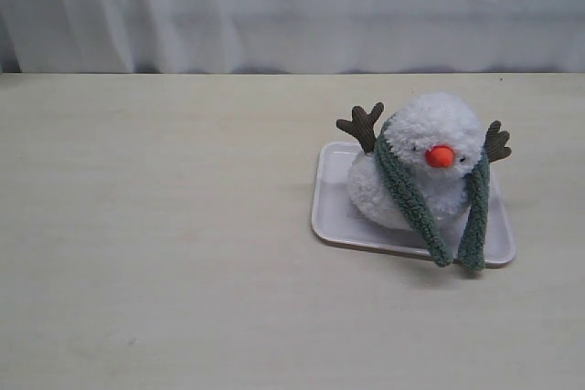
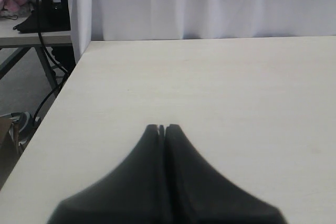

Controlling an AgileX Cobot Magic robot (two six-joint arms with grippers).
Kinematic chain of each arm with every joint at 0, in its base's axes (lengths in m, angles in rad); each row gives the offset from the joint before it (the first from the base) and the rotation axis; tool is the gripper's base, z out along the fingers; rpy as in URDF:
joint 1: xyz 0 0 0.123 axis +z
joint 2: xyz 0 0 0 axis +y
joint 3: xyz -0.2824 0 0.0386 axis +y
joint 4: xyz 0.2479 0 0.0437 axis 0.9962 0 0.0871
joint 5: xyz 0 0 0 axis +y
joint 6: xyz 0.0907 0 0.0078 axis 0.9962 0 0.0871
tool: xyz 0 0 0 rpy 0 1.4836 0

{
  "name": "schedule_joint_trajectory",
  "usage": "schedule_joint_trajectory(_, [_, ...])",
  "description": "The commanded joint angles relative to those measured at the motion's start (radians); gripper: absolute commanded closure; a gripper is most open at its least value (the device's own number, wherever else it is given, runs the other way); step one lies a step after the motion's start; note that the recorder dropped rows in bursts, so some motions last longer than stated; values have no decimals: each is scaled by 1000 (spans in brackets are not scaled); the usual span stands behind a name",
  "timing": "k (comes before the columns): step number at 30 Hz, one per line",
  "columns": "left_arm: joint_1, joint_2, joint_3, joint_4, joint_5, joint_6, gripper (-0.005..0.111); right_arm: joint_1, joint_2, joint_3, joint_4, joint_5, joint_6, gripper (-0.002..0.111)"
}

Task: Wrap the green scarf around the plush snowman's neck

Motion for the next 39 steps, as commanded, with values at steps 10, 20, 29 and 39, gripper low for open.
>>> schedule_joint_trajectory(10, [-9, -2, 2, -5, -12, -4, 107, -5, -4, 18, 36, -26, 9, 60])
schedule_joint_trajectory(20, [-9, -2, 2, -5, -12, -4, 107, -5, -4, 18, 0, 17, 57, 60])
schedule_joint_trajectory(29, [-9, -2, 2, -5, -12, -4, 107, -5, -4, 18, 11, 152, 57, 60])
schedule_joint_trajectory(39, [-9, -2, 2, -5, -12, -4, 107, -5, -4, 18, 36, 194, 89, 60])
